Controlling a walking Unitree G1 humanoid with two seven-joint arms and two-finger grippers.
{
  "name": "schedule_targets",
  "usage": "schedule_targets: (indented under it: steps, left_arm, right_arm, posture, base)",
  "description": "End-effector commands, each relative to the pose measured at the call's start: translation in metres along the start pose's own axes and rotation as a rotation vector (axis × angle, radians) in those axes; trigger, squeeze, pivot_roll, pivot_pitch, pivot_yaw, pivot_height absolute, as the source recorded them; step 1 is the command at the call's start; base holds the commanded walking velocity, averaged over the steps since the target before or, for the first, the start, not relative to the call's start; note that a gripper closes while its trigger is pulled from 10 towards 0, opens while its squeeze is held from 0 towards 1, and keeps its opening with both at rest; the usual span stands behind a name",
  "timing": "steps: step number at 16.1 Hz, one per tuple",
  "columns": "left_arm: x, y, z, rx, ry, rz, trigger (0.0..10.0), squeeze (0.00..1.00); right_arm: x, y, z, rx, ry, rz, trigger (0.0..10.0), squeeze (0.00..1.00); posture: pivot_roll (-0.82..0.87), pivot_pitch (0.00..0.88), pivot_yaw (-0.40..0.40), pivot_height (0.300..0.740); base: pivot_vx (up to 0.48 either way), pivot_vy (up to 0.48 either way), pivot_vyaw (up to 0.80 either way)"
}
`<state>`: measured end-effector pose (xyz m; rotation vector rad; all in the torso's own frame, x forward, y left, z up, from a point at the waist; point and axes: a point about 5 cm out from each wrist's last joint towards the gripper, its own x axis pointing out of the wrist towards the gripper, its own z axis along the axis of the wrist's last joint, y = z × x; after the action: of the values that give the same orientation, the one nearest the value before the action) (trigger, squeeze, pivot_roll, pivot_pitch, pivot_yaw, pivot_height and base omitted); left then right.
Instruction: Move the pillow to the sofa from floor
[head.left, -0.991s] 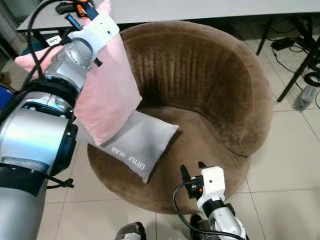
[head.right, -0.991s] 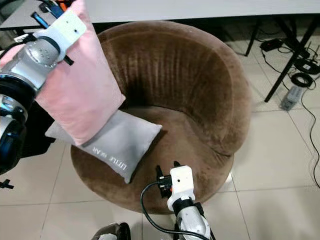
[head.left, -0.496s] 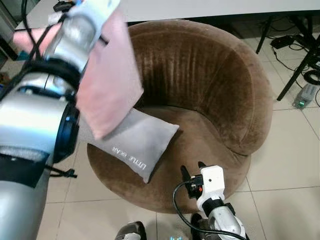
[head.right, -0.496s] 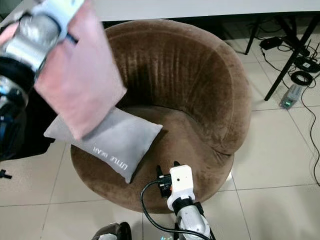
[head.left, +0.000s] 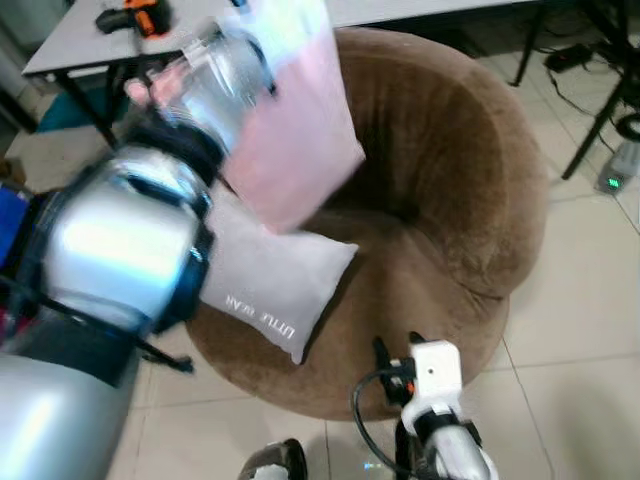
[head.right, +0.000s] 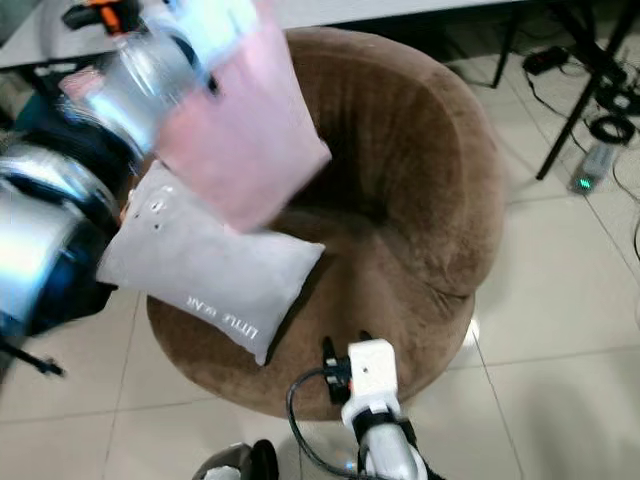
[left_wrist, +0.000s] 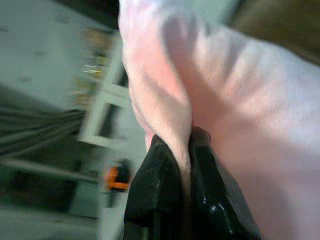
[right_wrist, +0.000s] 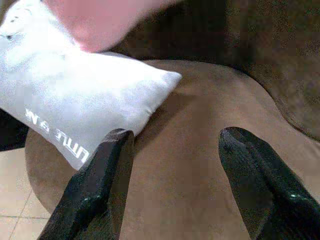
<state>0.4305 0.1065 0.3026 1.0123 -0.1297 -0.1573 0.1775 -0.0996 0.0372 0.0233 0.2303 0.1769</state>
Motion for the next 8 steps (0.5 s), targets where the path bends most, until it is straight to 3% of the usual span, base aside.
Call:
schedule_targets:
  steps: [1,2,4,5,8]
  left_arm:
    - [-0.002,-0.011,-0.016,0.019,0.053,-0.041,10.0,0.00]
    - [-0.004,-0.027,-0.027,0.000,0.087,-0.087,10.0,0.00]
    - [-0.006,-0.035,-0.039,-0.031,0.120,-0.096,10.0,0.00]
    - [-0.009,-0.037,-0.051,-0.019,0.159,-0.080,10.0,0.99]
    - [-0.014,-0.029,-0.071,-0.104,0.220,-0.045,10.0,1.00]
  right_arm:
    - [-0.005,0.011,-0.002,0.031,0.022,0.006,10.0,0.00]
    - [-0.012,0.011,-0.004,0.032,0.033,-0.005,10.0,0.00]
    - [-0.017,0.010,-0.005,0.034,0.043,-0.019,10.0,0.00]
    - [-0.023,0.008,-0.006,0.032,0.053,-0.027,10.0,0.00]
    - [-0.028,0.004,-0.005,0.018,0.065,-0.024,10.0,0.00]
  posture:
    - [-0.34,0.233,0.183,0.740]
    - [-0.36,0.247,0.182,0.740]
    - [-0.37,0.261,0.180,0.740]
    - [-0.38,0.268,0.172,0.740]
    - [-0.37,0.272,0.148,0.740]
  base:
    - [0.000,0.000,0.00]
    - [0.000,0.000,0.00]
    - [0.000,0.000,0.00]
    - [0.000,0.000,0.00]
    - [0.000,0.000,0.00]
